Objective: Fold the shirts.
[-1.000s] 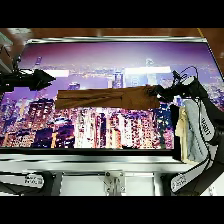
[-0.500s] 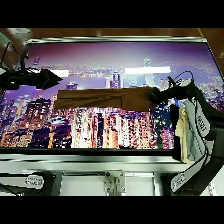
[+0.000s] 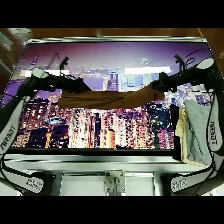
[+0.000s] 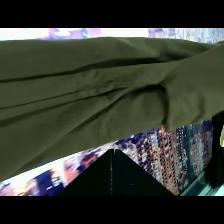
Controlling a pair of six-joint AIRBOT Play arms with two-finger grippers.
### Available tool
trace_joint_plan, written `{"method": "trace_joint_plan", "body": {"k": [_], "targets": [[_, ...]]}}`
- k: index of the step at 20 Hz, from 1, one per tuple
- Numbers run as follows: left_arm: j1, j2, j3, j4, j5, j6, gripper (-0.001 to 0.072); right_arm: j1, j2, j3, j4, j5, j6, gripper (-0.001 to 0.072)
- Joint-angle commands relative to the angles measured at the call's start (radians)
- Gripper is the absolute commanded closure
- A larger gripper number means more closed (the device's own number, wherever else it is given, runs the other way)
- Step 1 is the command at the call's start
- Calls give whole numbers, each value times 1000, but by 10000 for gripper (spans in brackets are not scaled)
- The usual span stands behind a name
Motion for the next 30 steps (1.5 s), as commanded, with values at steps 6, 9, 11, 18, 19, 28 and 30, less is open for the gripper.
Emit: {"method": "trace_joint_plan", "body": {"k": [6, 9, 11, 18, 19, 28, 30], "targets": [[-355, -214, 0, -329, 164, -29, 668, 5, 275, 18, -1, 167, 134, 647], [-446, -268, 0, -509, 109, -27, 668, 6, 332, 18, -5, 176, 151, 647], [-495, -281, 0, -581, 131, -27, 669, 6, 353, 18, -3, 176, 166, 647], [-314, -158, 2, -629, 230, 93, 672, 215, 360, 18, -132, 68, 196, 647], [-249, -103, 2, -625, 223, 114, 672, 279, 351, 18, -187, 13, 197, 647], [294, 461, 2, -611, 99, 116, 671, 708, -29, 18, -260, -468, 249, 646], [370, 557, 2, -611, 10, 116, 670, 755, -124, 18, -187, -621, 285, 639]]}}
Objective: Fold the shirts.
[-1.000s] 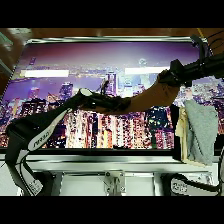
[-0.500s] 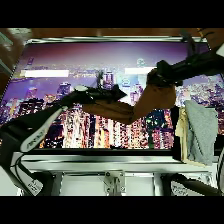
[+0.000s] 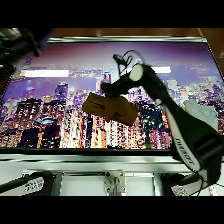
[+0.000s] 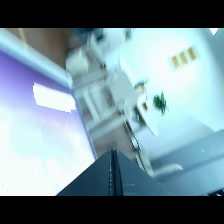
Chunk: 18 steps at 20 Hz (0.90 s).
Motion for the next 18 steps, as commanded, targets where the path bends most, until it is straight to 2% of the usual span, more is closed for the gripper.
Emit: {"method": "trace_joint_plan", "body": {"k": [1, 2, 3, 4, 6, 7, 10, 12, 15, 16, 17, 18], "targets": [[157, 193, 1, 0, -145, 4, 671, 103, -166, 1, 129, -318, 43, 629], [177, 234, 1, 1, -175, 4, 671, 113, -195, 1, 209, -399, 43, 505], [185, 268, 1, 8, -193, 3, 671, 117, -219, 1, 308, -479, 42, 220], [185, 297, 1, 23, -202, 3, 670, 119, -230, 1, 390, -542, 41, 118], [175, 340, 1, 84, -211, 3, 670, 114, -224, 1, 455, -627, 38, 118], [169, 350, 1, 116, -211, 3, 670, 105, -209, 1, 456, -624, 37, 118], [163, 349, -2, 182, -210, 3, 670, 43, -143, 1, 404, -454, -35, 118], [163, 343, -4, 216, -210, 2, 670, -26, -88, 1, 273, -238, -76, 118], [163, 343, -4, 265, -211, 3, 670, -162, -10, 1, -127, 249, -32, 115], [163, 343, -4, 287, -211, 3, 670, -210, -7, -2, -253, 437, -10, 28], [163, 343, -4, 309, -212, 3, 670, -256, -7, -22, -312, 565, -13, 28], [163, 343, -4, 335, -216, 3, 670, -307, -7, -61, -306, 621, -11, 28]]}}
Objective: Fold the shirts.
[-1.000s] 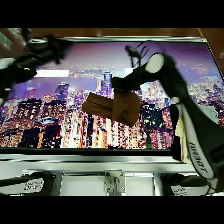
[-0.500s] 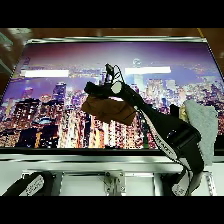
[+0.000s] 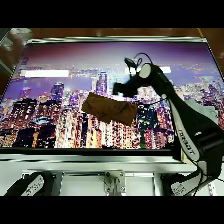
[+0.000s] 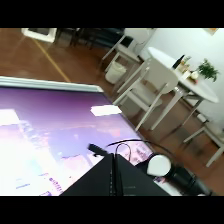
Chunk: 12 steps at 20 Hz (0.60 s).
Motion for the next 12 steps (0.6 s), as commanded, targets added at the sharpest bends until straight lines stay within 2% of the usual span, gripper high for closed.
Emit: {"method": "trace_joint_plan", "body": {"k": [1, 4, 6, 10, 12], "targets": [[0, 1, 0, 97, -13, -1, 670, -164, 26, -84, -179, 402, 30, 28], [0, 1, 0, 116, -38, 0, 670, -213, 26, -226, 26, 180, 80, 28], [0, 1, 0, 116, -45, 0, 670, -200, 18, -294, 105, 48, 88, 28], [0, 5, 0, 111, -45, -1, 670, -190, -63, -316, 180, -7, 87, 28], [0, 6, 0, 111, -45, -1, 670, -190, -82, -316, 243, -40, 53, 28]]}}
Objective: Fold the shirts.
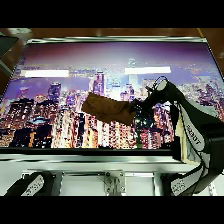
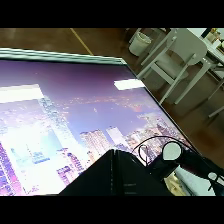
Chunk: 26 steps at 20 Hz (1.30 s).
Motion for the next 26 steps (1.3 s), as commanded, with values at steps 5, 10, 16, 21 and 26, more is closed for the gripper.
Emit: {"method": "trace_joint_plan", "body": {"k": [5, 10, 16, 21, 26], "targets": [[0, 2, 0, 3, -2, -4, 670, 24, -35, -17, 113, -110, -26, 243], [0, -1, 0, 4, -2, -3, 670, 26, 6, 64, 286, -21, -281, 647], [0, -3, 0, 4, -2, -8, 670, -106, 170, 497, 374, 173, -109, 648], [0, -3, 0, 4, -18, -30, 670, -385, 206, 737, 197, 328, 111, 647], [0, -3, 0, 4, -63, -30, 670, -615, 209, 737, 195, 389, 160, 647]]}}
